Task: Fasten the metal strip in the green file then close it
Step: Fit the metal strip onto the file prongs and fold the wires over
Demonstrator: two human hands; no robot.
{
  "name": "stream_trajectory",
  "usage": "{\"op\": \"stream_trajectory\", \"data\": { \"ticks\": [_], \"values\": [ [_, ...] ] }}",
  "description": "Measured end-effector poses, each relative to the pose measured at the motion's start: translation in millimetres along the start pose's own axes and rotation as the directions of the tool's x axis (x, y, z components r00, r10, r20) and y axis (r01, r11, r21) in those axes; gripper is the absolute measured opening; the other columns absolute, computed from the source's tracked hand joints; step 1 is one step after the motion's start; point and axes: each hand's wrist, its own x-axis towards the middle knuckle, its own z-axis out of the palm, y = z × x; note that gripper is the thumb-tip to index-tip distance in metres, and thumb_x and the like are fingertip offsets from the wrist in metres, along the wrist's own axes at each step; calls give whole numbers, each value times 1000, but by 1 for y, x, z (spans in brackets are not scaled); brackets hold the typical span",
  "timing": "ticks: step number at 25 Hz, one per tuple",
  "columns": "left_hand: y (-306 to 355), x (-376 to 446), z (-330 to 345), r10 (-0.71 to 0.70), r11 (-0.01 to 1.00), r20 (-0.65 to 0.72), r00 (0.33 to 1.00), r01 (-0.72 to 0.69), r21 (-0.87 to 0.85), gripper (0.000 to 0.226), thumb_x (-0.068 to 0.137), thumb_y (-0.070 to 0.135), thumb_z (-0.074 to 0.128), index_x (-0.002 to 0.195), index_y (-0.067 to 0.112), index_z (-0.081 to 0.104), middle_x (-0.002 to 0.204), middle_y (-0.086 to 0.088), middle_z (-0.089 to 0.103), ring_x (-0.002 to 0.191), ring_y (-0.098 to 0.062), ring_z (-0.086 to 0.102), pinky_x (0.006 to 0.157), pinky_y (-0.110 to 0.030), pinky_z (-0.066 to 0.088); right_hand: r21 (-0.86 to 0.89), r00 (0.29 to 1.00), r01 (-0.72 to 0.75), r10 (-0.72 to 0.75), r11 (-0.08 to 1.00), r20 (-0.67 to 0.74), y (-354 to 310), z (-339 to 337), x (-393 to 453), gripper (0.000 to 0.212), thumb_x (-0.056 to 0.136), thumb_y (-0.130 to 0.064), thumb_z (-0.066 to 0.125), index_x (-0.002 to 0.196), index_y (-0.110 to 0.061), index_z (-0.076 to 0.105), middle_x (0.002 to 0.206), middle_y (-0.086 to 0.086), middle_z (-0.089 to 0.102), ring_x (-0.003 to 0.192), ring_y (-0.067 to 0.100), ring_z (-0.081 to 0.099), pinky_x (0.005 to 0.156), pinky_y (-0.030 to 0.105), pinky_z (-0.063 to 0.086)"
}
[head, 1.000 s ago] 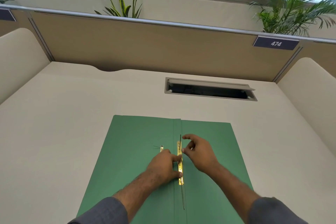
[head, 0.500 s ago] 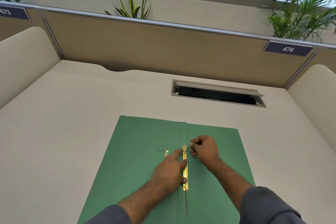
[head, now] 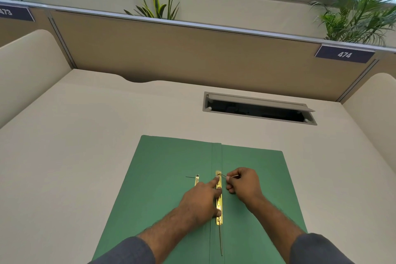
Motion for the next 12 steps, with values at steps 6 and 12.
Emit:
{"op": "stream_trajectory", "data": {
  "ticks": [6, 12],
  "values": [
    [-1, 3, -5, -8, 1000, 18, 1000, 8, -8, 57, 79, 37, 74, 132, 23, 57, 164, 15, 16, 134, -28, 43, 96, -47, 51, 36, 997, -61, 63, 997, -38, -5, 1, 14, 11, 84, 2, 65, 75, -2, 68, 62, 17, 67, 50, 22, 60, 52, 34, 54],
    [-3, 4, -1, -8, 1000, -5, 1000, 7, -29, 62, 79, 38, 75, 136, 25, 54, 163, 16, 18, 133, -27, 44, 97, -48, 51, -222, 990, 127, -136, 967, -26, -24, 20, 33, 11, 77, -2, 73, 85, -8, 70, 80, 3, 67, 77, 19, 62, 69, 26, 48]
  ]
}}
